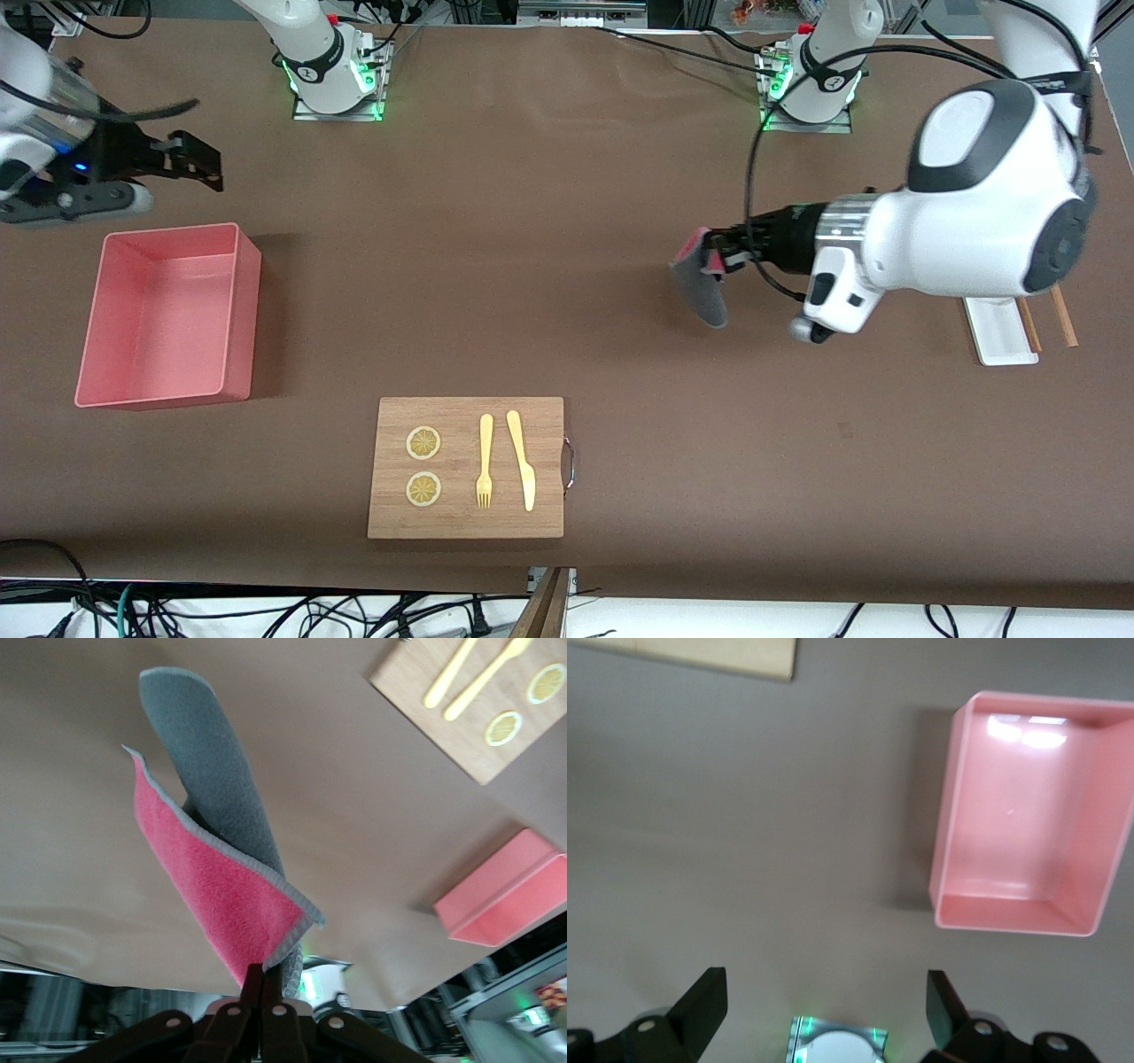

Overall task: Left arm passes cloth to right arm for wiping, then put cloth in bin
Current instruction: 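Lift the cloth off the stand and carry it toward the table middle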

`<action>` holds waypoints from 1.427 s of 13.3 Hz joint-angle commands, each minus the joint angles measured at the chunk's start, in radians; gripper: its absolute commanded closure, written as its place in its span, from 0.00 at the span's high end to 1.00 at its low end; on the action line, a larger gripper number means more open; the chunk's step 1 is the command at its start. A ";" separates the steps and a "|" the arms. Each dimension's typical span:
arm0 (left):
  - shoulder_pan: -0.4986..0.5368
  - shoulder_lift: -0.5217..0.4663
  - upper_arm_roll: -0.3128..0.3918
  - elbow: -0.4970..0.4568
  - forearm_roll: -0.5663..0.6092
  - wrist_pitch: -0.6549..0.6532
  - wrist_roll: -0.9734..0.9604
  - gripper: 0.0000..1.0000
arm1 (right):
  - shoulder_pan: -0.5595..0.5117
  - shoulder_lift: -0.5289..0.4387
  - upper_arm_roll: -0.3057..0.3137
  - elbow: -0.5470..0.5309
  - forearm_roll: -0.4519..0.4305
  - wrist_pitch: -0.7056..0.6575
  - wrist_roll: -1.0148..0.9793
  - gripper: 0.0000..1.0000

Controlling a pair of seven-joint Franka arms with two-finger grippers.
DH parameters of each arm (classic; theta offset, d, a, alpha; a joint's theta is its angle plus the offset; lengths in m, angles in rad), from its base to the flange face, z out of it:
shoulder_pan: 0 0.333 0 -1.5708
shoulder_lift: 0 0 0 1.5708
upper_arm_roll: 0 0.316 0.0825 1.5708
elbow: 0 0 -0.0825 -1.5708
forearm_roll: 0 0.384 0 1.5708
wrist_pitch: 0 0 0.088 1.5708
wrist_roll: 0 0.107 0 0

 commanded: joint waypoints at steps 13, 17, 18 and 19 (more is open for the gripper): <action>-0.188 0.047 0.009 0.031 -0.365 0.469 -0.495 0.00 | 0.104 0.253 0.038 0.027 0.665 0.275 -1.097 1.00; -0.202 0.046 0.009 0.026 -0.404 0.498 -0.540 0.00 | 0.163 0.319 0.037 0.115 0.687 0.334 -1.103 1.00; -0.216 0.044 0.009 0.026 -0.404 0.545 -0.561 0.00 | 0.176 0.329 0.038 0.121 0.695 0.367 -1.102 1.00; -0.227 0.044 0.009 0.025 -0.403 0.564 -0.564 0.00 | 0.192 0.331 0.038 0.121 0.725 0.392 -1.095 1.00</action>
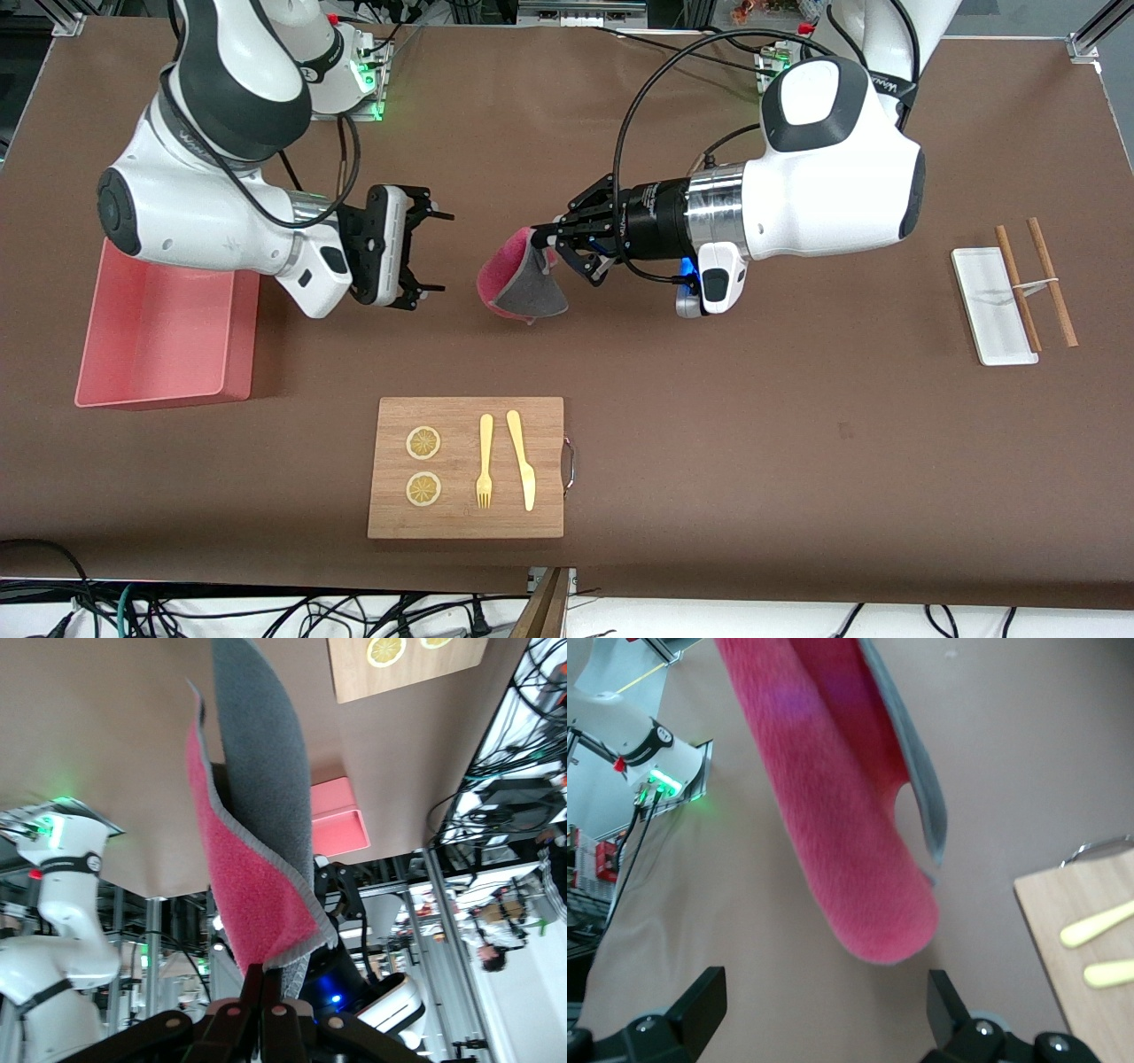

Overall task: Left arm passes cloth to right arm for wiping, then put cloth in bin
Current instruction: 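Grasp the cloth with the right gripper beside the left gripper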

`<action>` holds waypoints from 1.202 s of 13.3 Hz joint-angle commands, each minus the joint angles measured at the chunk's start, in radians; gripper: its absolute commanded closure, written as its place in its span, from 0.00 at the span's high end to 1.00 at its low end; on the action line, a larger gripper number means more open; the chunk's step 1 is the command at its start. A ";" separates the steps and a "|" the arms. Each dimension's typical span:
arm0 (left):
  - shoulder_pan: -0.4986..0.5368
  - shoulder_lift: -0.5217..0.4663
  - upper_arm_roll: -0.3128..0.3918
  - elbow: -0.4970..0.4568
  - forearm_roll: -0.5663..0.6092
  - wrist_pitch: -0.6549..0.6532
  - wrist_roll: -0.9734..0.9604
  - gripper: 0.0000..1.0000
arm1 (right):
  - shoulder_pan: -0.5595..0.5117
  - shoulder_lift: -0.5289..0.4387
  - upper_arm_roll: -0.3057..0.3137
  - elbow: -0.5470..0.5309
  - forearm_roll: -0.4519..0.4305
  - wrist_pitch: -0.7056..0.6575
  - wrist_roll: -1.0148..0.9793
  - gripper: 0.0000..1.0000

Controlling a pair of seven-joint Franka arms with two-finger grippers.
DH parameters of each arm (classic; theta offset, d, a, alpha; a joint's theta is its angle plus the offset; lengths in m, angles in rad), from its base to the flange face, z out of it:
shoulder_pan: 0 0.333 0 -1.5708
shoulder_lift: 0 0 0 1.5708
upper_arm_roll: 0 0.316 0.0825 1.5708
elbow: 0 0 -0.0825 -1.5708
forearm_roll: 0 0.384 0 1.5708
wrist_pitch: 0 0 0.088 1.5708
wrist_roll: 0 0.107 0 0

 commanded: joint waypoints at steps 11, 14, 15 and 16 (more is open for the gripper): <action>-0.046 0.002 0.008 0.017 -0.009 0.049 -0.038 0.00 | 0.085 0.083 -0.005 0.043 0.068 0.178 0.006 0.23; -0.045 0.002 0.008 0.017 -0.009 0.049 -0.038 0.00 | 0.085 0.096 -0.005 0.076 0.055 0.178 0.007 0.08; -0.045 0.002 0.008 0.017 -0.009 0.049 -0.038 0.00 | 0.085 0.103 -0.005 0.092 0.036 0.173 0.009 0.00; -0.045 0.002 0.008 0.017 -0.009 0.049 -0.038 0.00 | 0.085 0.104 -0.005 0.098 0.032 0.169 0.014 0.00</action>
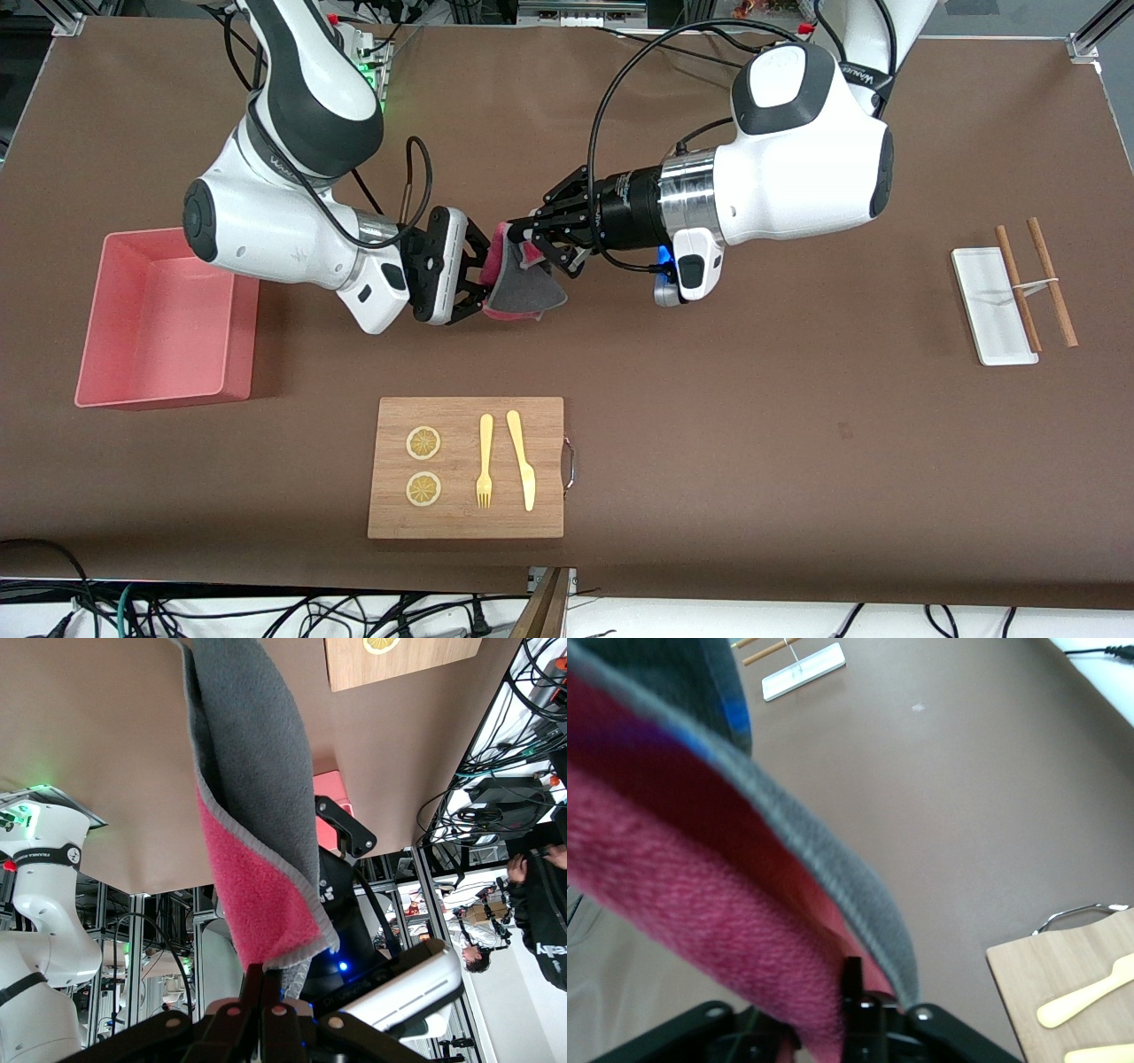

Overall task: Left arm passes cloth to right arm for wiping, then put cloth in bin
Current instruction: 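Pull the cloth away with the right gripper while the left gripper withdraws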

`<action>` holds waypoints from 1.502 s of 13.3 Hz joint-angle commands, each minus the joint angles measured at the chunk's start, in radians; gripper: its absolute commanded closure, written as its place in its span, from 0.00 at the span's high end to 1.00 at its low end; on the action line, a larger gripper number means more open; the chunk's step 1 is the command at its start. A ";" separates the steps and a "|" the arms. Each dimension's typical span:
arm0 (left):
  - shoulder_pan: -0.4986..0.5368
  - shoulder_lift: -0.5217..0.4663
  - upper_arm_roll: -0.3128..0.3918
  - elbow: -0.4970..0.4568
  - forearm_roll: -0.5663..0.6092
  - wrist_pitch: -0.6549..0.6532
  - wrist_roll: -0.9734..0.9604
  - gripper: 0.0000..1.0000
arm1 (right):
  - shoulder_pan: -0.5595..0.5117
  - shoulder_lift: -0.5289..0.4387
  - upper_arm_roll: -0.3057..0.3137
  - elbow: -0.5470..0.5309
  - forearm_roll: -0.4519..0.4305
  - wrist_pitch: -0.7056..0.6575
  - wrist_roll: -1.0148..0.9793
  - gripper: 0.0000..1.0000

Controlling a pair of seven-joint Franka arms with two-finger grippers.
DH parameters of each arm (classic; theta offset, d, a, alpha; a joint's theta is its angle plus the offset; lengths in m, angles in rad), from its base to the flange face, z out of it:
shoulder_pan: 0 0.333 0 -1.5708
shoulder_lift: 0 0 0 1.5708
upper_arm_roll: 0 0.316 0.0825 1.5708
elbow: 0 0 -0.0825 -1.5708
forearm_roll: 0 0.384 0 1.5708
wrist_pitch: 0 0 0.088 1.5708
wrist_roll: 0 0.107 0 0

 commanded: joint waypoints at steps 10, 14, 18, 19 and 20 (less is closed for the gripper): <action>0.043 -0.018 0.019 0.016 0.011 -0.050 -0.031 1.00 | -0.065 -0.040 -0.013 0.035 -0.128 -0.180 0.023 0.00; 0.123 -0.025 0.017 0.025 0.158 -0.188 -0.022 1.00 | -0.131 -0.086 -0.014 0.001 -0.163 -0.261 0.024 0.00; 0.177 -0.040 0.016 0.028 0.400 -0.316 0.099 1.00 | -0.189 -0.160 -0.020 -0.095 -0.423 -0.308 0.183 0.00; 0.192 -0.045 0.017 0.026 0.429 -0.353 0.188 1.00 | -0.193 -0.184 -0.025 -0.121 -0.486 -0.309 0.278 0.00; 0.213 -0.047 0.019 0.022 0.443 -0.393 0.271 1.00 | -0.193 -0.206 -0.032 -0.160 -0.519 -0.309 0.352 0.00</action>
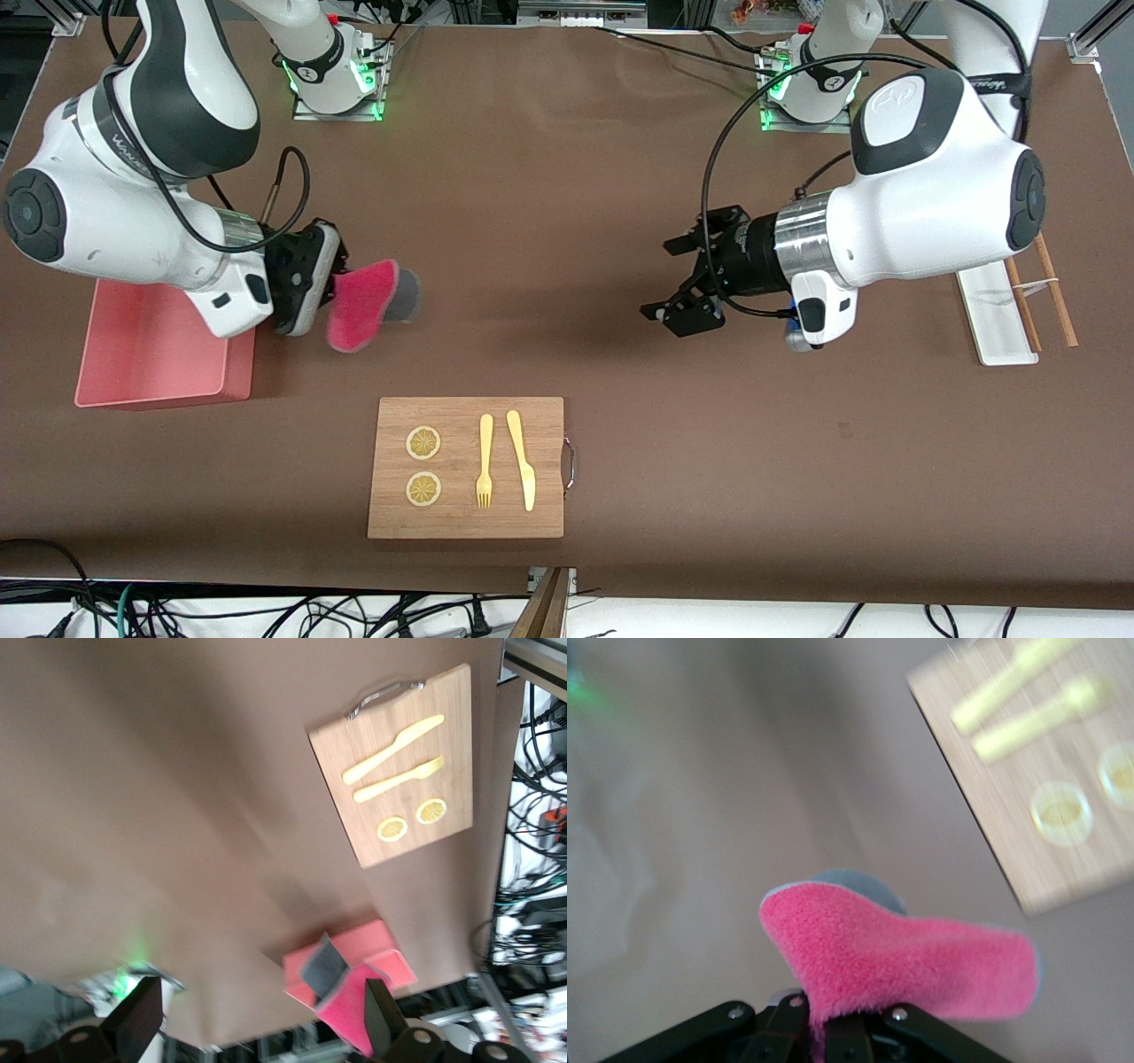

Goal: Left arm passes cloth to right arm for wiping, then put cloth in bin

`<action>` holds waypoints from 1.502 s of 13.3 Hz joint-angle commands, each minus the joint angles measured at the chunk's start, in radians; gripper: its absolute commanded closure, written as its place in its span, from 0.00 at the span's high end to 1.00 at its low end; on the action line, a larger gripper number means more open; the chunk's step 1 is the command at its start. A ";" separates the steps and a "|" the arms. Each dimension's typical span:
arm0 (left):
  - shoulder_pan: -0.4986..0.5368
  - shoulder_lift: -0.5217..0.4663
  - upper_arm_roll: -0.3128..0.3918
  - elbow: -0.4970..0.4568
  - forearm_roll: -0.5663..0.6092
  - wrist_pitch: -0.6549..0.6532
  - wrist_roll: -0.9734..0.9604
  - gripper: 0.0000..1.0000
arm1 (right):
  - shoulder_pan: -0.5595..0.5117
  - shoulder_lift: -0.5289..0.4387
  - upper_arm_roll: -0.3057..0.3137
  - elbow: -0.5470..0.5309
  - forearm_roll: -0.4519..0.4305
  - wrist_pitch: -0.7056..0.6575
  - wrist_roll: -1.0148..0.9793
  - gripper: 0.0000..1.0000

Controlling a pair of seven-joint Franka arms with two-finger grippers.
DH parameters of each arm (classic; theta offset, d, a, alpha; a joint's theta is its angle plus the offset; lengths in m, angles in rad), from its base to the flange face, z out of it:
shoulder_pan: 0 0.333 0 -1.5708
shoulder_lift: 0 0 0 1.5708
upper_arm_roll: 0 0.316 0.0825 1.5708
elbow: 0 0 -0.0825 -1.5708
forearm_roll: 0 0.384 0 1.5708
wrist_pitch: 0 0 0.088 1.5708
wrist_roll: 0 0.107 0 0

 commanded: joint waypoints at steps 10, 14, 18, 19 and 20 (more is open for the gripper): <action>0.136 -0.042 -0.001 -0.017 0.475 -0.330 0.906 1.00 | -0.011 -0.002 -0.066 -0.456 -0.327 0.353 0.611 0.00; 0.208 -0.072 0.000 -0.017 0.535 -0.379 1.243 1.00 | 0.068 0.162 -0.082 -0.450 -0.315 0.546 0.707 0.00; 0.228 -0.135 -0.001 -0.019 0.665 -0.463 1.379 1.00 | 0.202 0.221 -0.074 -0.378 -0.302 0.549 0.940 0.00; 0.228 -0.155 0.006 -0.026 0.667 -0.470 1.387 1.00 | 0.234 0.239 -0.073 -0.346 -0.299 0.546 1.009 0.00; 0.229 -0.199 0.011 -0.078 0.667 -0.447 1.387 1.00 | 0.252 0.258 -0.059 -0.319 -0.292 0.539 1.061 0.00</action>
